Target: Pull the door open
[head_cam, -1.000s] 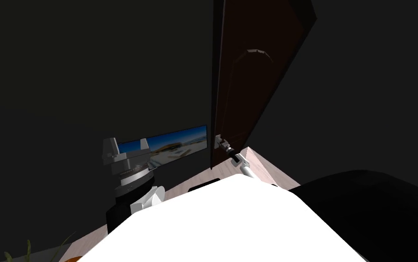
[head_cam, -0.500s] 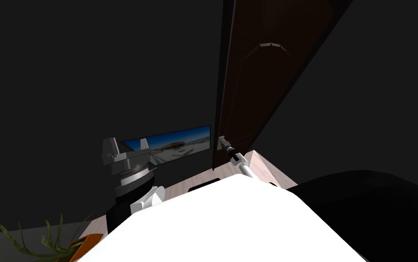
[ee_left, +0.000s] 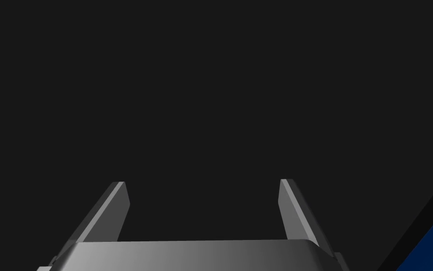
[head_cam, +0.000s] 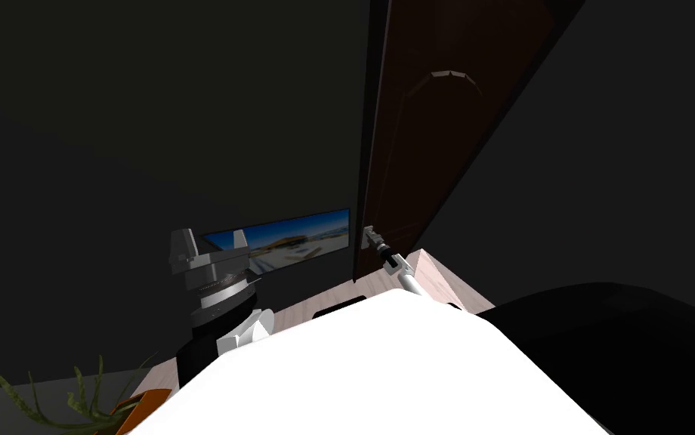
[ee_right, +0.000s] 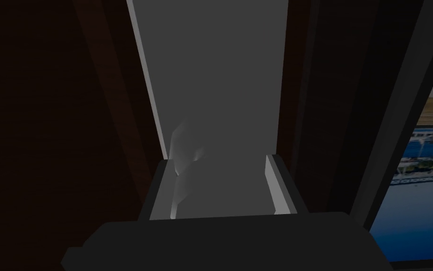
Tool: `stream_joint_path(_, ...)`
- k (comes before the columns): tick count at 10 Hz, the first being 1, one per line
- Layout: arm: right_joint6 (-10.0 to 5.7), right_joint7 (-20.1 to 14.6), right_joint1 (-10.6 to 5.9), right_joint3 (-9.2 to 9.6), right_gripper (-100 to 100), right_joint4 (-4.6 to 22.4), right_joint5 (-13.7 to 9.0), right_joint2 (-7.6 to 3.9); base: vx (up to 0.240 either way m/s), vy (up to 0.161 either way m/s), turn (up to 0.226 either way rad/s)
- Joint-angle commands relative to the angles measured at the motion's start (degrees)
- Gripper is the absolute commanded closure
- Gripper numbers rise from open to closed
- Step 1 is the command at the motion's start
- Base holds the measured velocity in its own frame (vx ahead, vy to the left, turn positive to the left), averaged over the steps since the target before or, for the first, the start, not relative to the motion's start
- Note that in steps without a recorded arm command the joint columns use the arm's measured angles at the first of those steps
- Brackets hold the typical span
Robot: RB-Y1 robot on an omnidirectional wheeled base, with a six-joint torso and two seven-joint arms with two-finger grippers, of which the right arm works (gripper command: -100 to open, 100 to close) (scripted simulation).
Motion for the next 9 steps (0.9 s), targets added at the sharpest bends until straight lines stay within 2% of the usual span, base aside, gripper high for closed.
stream_joint_path(1,0.08,-1.7,0.13,0.32,100,-0.3,-1.5,0.15,-0.034,-0.021,0.051)
stream_joint_path(5,0.27,-5.8,0.43,1.10,100,-0.9,-5.2,0.50,-0.069,-0.039,0.057)
stream_joint_path(9,0.54,-11.7,0.87,2.22,100,-1.8,-10.4,1.00,-0.089,-0.047,0.075)
